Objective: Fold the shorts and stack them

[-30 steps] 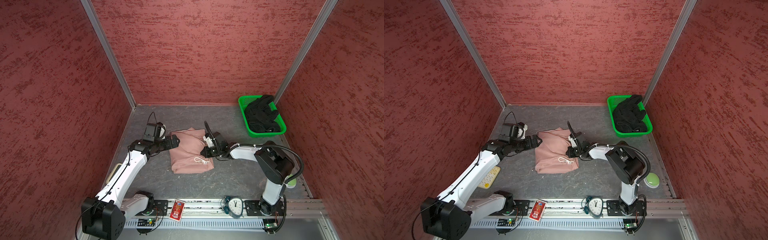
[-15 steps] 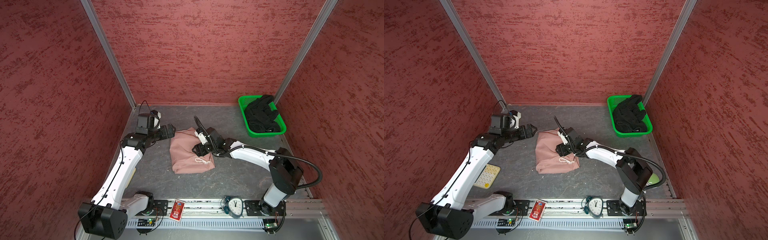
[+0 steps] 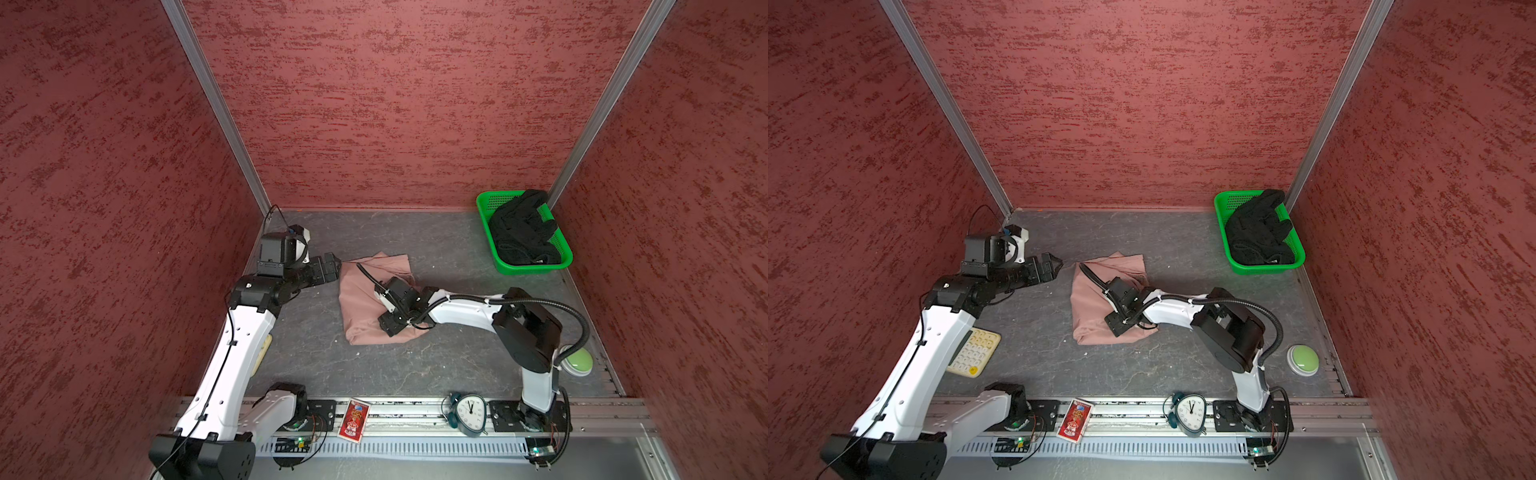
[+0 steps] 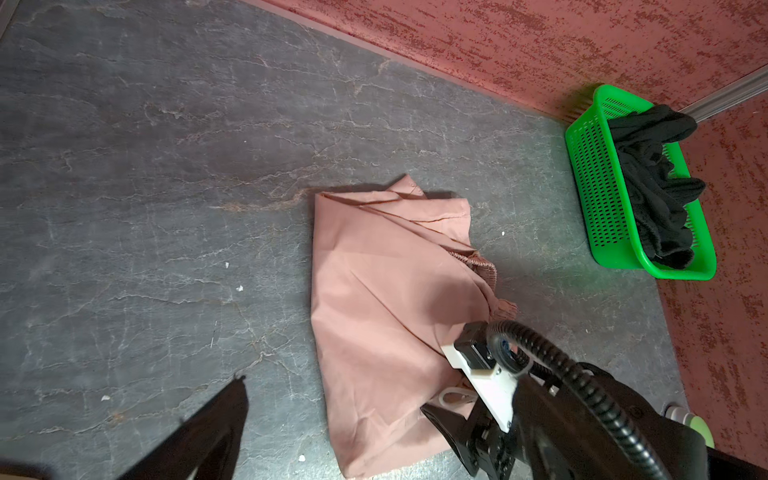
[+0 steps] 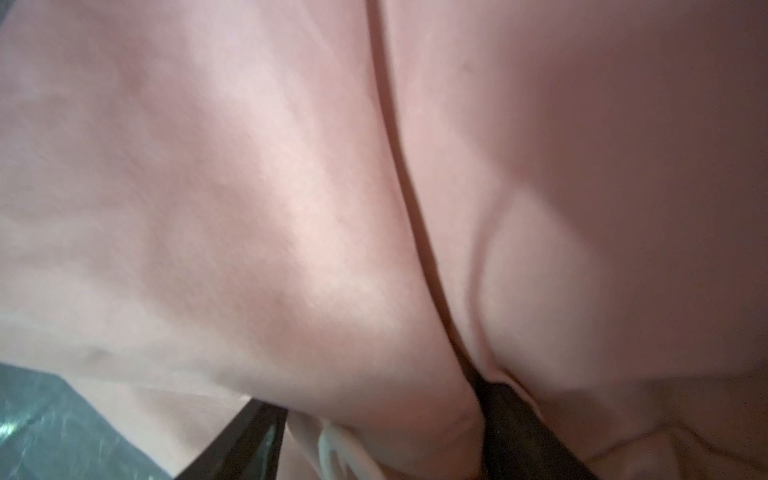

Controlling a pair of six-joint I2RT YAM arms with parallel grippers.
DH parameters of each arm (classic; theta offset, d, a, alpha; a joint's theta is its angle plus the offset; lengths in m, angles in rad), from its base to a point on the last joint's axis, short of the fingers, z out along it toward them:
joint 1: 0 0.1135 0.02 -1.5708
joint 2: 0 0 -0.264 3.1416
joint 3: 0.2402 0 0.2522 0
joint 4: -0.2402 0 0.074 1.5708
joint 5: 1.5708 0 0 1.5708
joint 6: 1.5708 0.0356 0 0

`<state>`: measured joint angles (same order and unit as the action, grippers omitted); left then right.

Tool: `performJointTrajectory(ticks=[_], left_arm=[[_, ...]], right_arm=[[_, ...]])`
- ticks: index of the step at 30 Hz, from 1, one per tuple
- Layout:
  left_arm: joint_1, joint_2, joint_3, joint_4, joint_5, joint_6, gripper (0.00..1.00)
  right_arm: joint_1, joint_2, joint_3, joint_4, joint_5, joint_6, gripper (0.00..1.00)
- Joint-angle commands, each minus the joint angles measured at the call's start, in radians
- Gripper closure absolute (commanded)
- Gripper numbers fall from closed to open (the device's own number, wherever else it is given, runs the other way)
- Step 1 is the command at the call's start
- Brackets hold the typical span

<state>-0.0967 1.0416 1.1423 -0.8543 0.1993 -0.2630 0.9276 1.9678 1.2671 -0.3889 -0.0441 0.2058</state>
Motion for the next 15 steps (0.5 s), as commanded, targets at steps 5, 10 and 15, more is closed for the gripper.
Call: performJointTrajectory(ticks=[5,10,15], left_arm=[[0.034,-0.017,0.0,-0.024,-0.011,0.027,0.01],[0.076,-0.031,-0.004,-0.053,-0.017,0.009,0.01],[0.094,-0.027,0.006,-0.048,-0.039,-0.005,0.01]], right_arm=[[-0.01,0.269,0.236,0.133,-0.003,0.0,0.36],[-0.03,0.454,0.505,0.224,-0.103,-0.001,0.33],[-0.088,0.302,0.449,0.392,-0.132,0.073,0.24]])
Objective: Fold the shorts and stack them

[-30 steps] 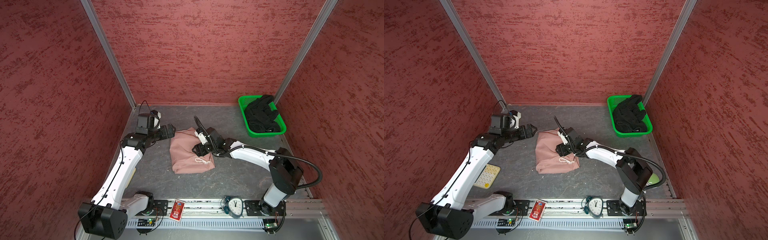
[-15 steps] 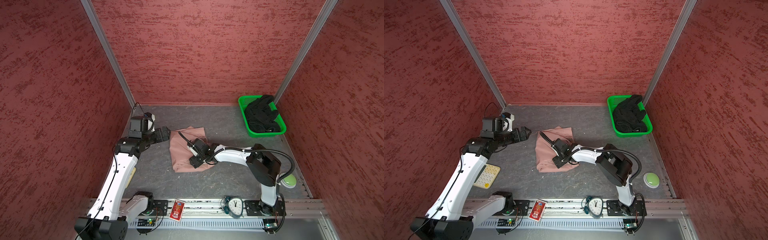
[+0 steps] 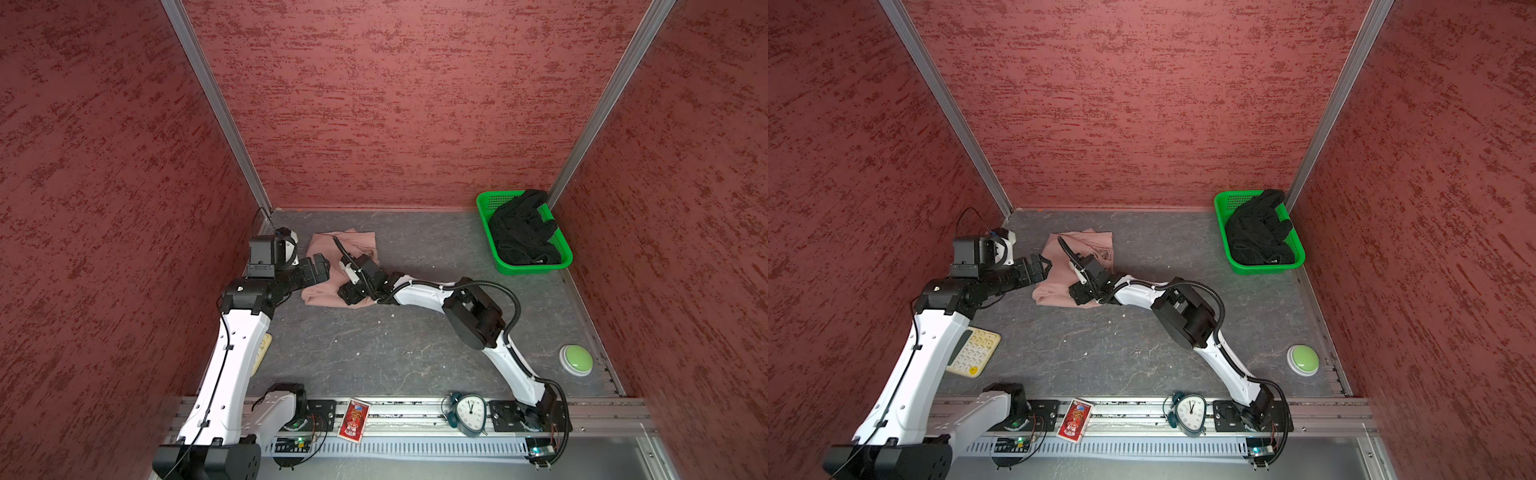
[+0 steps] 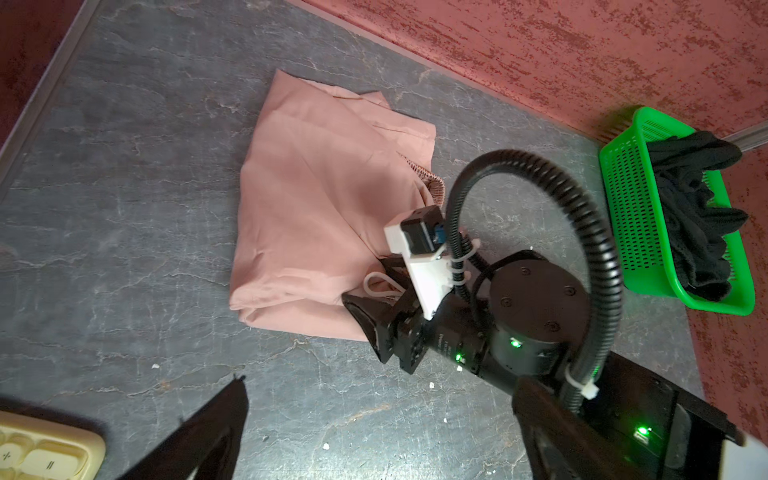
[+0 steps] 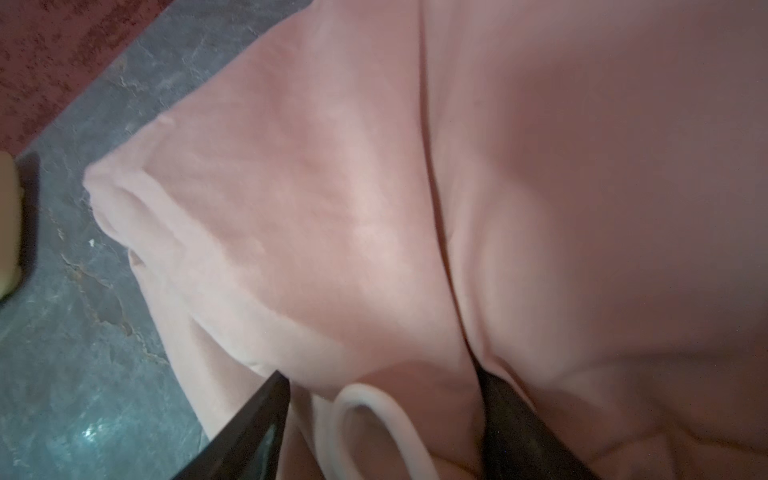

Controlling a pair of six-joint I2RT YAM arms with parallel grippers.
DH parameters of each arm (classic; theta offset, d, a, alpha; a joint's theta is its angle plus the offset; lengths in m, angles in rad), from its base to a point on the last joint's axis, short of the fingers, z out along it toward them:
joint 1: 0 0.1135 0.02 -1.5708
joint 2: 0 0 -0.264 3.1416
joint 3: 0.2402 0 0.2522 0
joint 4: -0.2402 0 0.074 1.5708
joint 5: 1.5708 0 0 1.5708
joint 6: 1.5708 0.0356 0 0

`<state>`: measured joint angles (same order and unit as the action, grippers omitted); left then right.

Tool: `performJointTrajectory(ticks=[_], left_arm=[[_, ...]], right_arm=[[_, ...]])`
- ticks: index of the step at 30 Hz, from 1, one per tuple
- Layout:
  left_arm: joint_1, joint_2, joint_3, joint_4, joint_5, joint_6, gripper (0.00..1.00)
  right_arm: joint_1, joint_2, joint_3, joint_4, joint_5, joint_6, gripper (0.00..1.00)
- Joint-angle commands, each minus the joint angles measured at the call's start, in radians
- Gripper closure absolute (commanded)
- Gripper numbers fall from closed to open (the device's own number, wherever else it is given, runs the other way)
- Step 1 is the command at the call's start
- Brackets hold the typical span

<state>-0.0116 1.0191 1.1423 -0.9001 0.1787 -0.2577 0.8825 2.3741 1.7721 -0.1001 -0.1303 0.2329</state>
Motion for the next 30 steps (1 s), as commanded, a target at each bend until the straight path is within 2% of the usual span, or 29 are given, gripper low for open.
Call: performJointTrajectory(ticks=[1,4,7,9,10,12,13,16,19,21,26,30], left_arm=[[0.01,0.008,0.009,0.004,-0.011,-0.009,0.01],[0.006,0.068,0.007,0.058,0.048,-0.016,0.0],[-0.015,0.157,-0.023,0.156,0.12,-0.038,0.13],[-0.062,0.227,-0.029,0.208,0.119,-0.056,0.22],[-0.096,0.266,-0.024,0.232,0.108,-0.067,0.24],[-0.166,0.339,-0.008,0.277,0.088,-0.084,0.34],[-0.196,0.387,0.005,0.3,0.079,-0.098,0.38],[-0.247,0.514,0.039,0.346,0.086,-0.135,0.43],[-0.267,0.635,0.078,0.349,0.071,-0.152,0.62],[-0.273,0.702,0.094,0.354,0.061,-0.154,0.69],[-0.276,0.819,0.139,0.334,0.009,-0.138,0.77],[-0.223,0.897,0.174,0.306,-0.022,-0.104,0.79]], right_arm=[[-0.058,-0.175,-0.129,0.153,-0.046,0.067,0.22],[-0.107,-0.392,-0.372,0.278,-0.058,0.115,0.2],[-0.162,-0.592,-0.586,0.314,-0.032,0.15,0.18],[-0.187,-0.687,-0.677,0.287,-0.009,0.151,0.15],[-0.189,-0.714,-0.717,0.307,-0.035,0.148,0.14],[-0.189,-0.733,-0.752,0.313,-0.116,0.153,0.14],[-0.188,-0.751,-0.768,0.297,-0.112,0.165,0.14],[-0.191,-0.847,-0.862,0.3,-0.027,0.176,0.14],[-0.199,-0.968,-0.935,0.26,0.052,0.146,0.13],[-0.208,-1.028,-0.963,0.229,0.072,0.129,0.12],[-0.23,-1.123,-1.024,0.219,0.074,0.135,0.11],[-0.242,-1.158,-1.055,0.215,0.07,0.148,0.11]])
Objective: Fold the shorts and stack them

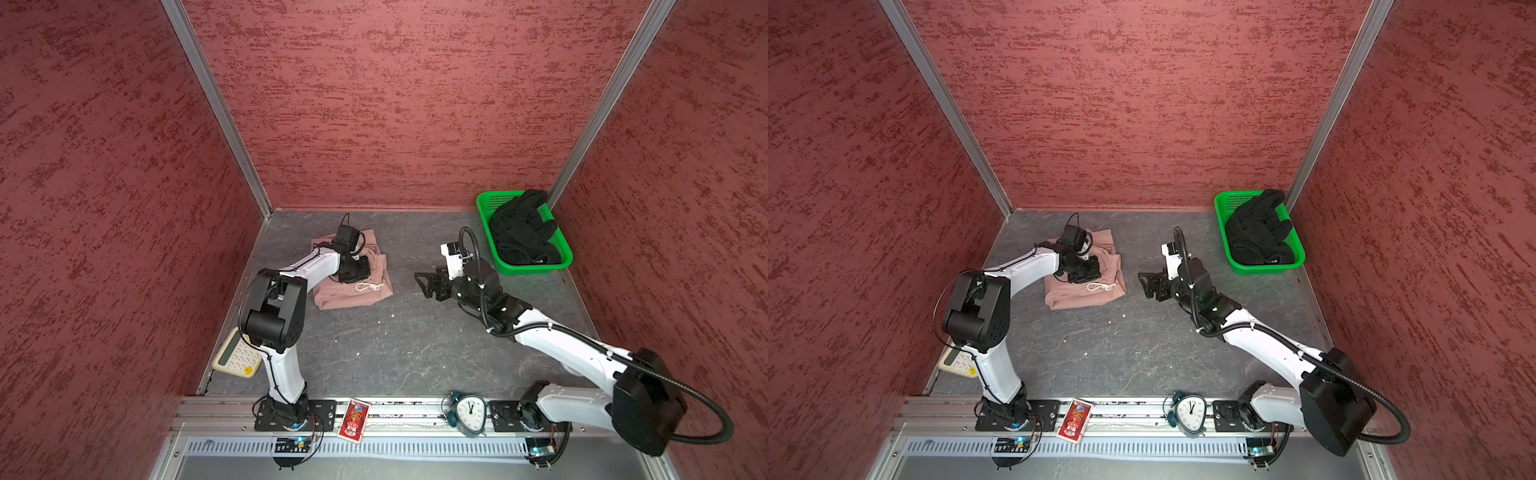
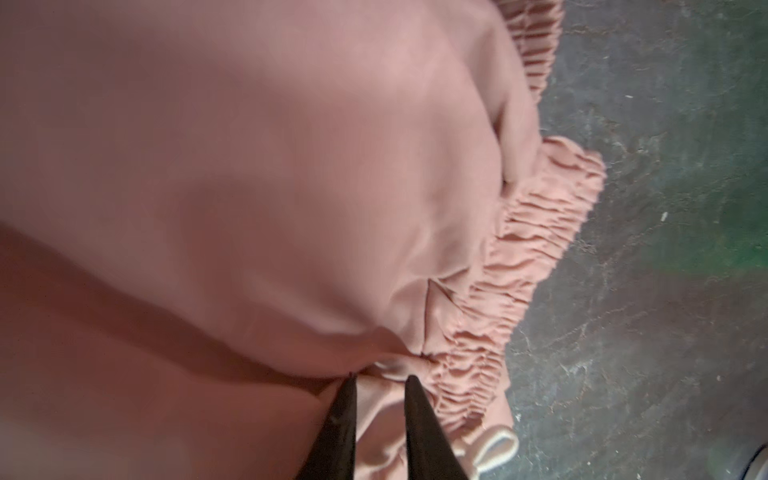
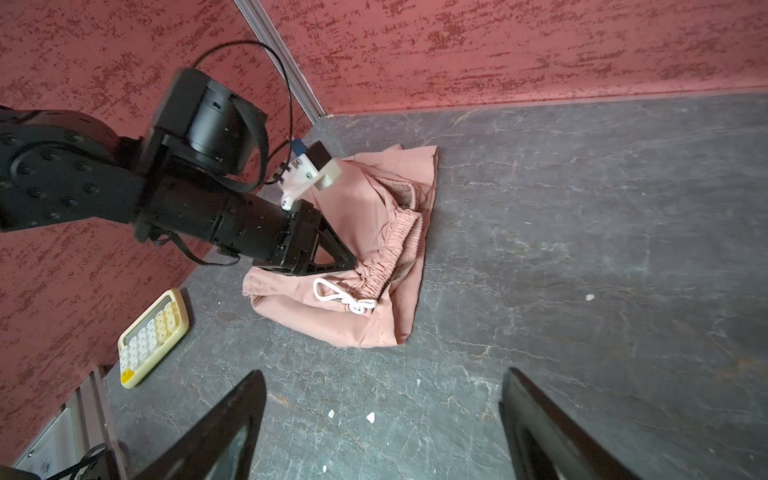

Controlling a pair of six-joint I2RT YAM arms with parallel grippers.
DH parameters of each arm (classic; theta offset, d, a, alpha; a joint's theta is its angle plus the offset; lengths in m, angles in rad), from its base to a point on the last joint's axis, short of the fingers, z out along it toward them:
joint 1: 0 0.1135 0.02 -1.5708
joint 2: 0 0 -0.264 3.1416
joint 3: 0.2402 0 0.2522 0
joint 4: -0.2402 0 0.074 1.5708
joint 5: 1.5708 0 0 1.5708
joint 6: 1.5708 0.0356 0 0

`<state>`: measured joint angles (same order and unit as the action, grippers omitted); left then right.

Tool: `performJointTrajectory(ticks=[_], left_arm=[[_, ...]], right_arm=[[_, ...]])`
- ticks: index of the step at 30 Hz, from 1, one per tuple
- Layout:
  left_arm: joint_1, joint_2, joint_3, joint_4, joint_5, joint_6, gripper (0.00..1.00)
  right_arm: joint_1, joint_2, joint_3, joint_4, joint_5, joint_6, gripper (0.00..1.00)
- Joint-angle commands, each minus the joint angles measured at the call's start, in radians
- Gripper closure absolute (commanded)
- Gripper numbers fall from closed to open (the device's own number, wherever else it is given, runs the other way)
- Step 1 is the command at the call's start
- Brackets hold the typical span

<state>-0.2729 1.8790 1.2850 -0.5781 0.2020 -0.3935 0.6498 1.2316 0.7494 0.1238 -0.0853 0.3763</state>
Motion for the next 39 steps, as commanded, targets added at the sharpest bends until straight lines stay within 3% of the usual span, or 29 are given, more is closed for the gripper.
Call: performJointTrajectory(ticks=[1,10,17,23,24,26,27,28,33,39], left_arm=[[0.057,0.052,0.038,-0.019,-0.043,0.042,0.8],[0.243,0.225,0.2,-0.106,-0.046,0.145,0.81],[0.328,0.414,0.486,-0.239,-0.098,0.21,0.82],[0.399,0.511,0.748,-0.332,-0.065,0.209,0.82],[0.404,0.51,0.779,-0.345,-0.074,0.21,0.76],[0.403,0.473,0.801,-0.34,-0.092,0.223,0.41],[0.4,0.446,0.785,-0.319,-0.091,0.232,0.16],[0.394,0.394,0.75,-0.285,-0.087,0.243,0.0],[0.327,0.192,0.564,-0.218,-0.012,0.273,0.01],[0.166,0.08,0.337,-0.226,-0.068,0.416,0.01]], right_arm=[[-0.012,-0.023,-0.038,-0.008,0.025,0.007,0.11],[-0.03,-0.036,-0.048,0.004,0.002,0.038,0.1],[-0.036,-0.04,-0.033,-0.003,-0.008,0.045,0.1],[-0.041,-0.064,-0.024,-0.034,-0.005,0.039,0.1],[-0.041,-0.069,-0.025,-0.034,-0.006,0.038,0.1],[-0.041,-0.082,-0.029,-0.039,-0.008,0.036,0.1],[-0.041,-0.087,-0.03,-0.041,-0.01,0.035,0.1],[-0.041,-0.09,-0.034,-0.039,-0.015,0.035,0.1],[-0.042,-0.074,-0.044,-0.011,-0.039,0.027,0.1],[-0.042,-0.018,-0.029,0.029,-0.08,0.035,0.1]])
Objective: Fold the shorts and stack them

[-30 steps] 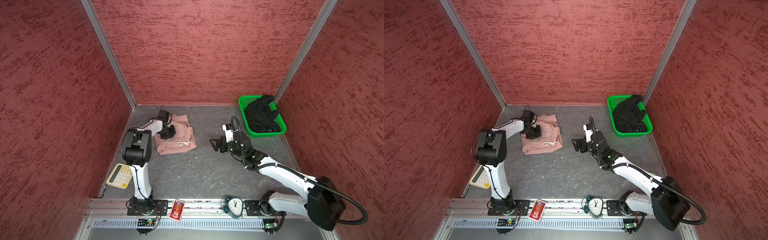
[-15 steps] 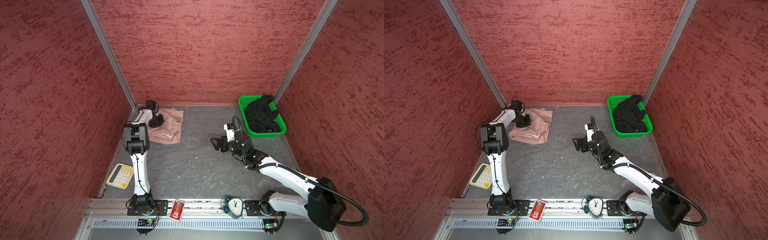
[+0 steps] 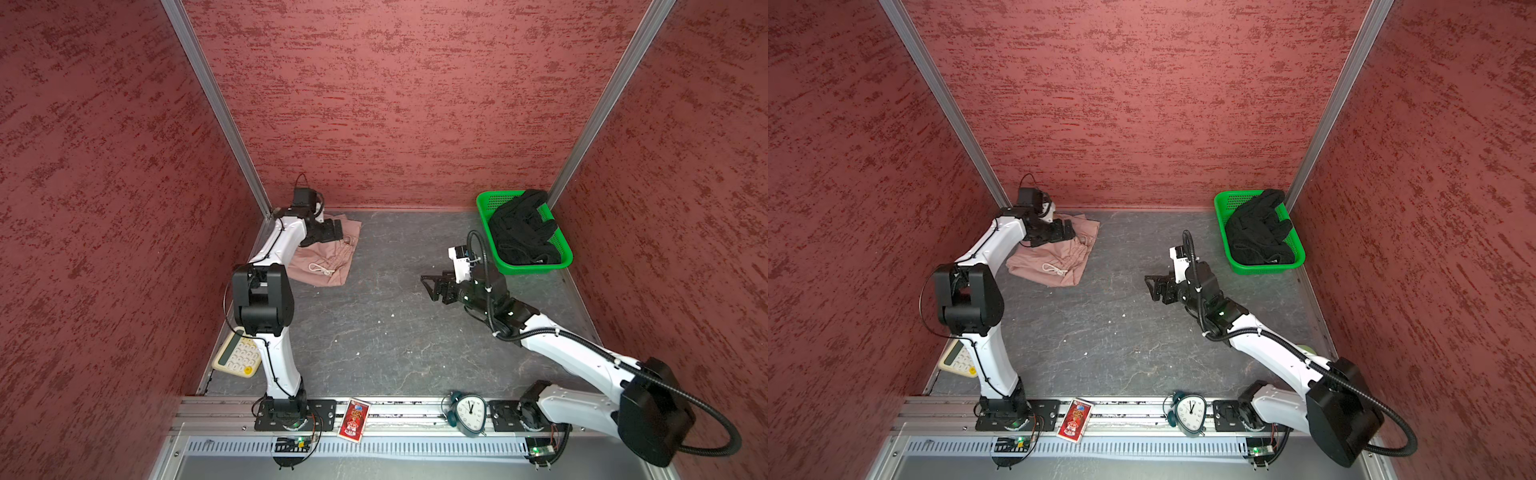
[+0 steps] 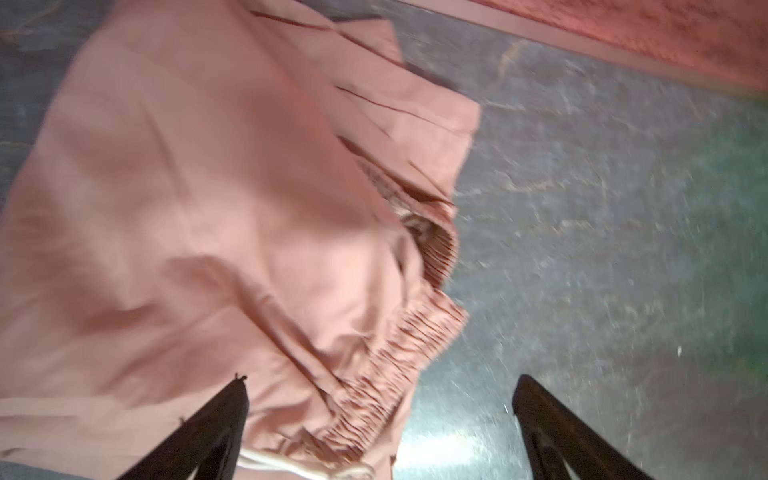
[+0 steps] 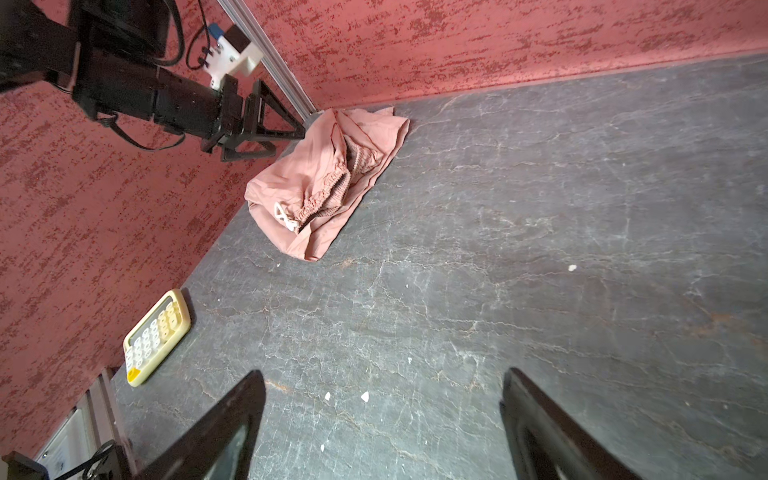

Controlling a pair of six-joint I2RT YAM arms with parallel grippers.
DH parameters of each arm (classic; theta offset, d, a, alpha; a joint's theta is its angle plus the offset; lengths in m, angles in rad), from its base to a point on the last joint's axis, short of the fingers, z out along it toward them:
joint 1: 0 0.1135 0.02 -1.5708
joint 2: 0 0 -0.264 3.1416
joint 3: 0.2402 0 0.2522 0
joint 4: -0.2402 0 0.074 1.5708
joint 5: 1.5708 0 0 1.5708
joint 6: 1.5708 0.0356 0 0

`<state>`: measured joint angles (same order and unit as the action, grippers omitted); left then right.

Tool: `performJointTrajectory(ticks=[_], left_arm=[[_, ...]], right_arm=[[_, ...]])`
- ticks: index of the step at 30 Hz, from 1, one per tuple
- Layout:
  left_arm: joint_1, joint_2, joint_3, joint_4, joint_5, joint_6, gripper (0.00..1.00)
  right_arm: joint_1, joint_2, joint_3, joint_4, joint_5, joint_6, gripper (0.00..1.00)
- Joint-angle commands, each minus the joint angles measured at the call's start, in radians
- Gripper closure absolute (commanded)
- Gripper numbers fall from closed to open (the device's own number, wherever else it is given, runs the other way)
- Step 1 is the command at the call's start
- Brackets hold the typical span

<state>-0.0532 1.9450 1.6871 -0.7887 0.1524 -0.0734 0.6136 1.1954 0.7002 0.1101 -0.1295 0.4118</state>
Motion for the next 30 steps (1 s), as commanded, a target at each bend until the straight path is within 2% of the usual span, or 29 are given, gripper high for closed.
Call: performJointTrajectory(ticks=[1,4,9,13,16,25,30], left_arm=[[-0.075,0.019,-0.07,-0.034,-0.048,0.118,0.01],[-0.109,0.053,-0.06,-0.048,-0.161,0.173,0.01],[-0.108,0.151,0.027,-0.093,-0.319,0.208,0.01],[-0.096,0.199,0.062,-0.064,-0.401,0.225,0.01],[-0.068,0.251,0.112,-0.071,-0.428,0.211,0.01],[0.002,0.359,0.22,-0.039,-0.396,0.244,0.01],[0.033,0.403,0.288,-0.027,-0.376,0.248,0.01]], right_arm=[[-0.006,0.023,0.023,0.045,-0.041,-0.001,0.1],[-0.006,0.027,0.029,0.041,-0.045,-0.004,0.1],[-0.008,0.007,0.038,0.029,-0.045,0.01,0.1],[-0.009,-0.023,0.043,0.031,-0.046,0.016,0.1],[-0.03,-0.031,0.051,0.019,-0.048,0.016,0.1],[-0.095,-0.018,0.11,-0.057,-0.03,-0.01,0.1],[-0.163,-0.005,0.176,-0.172,0.061,-0.021,0.09]])
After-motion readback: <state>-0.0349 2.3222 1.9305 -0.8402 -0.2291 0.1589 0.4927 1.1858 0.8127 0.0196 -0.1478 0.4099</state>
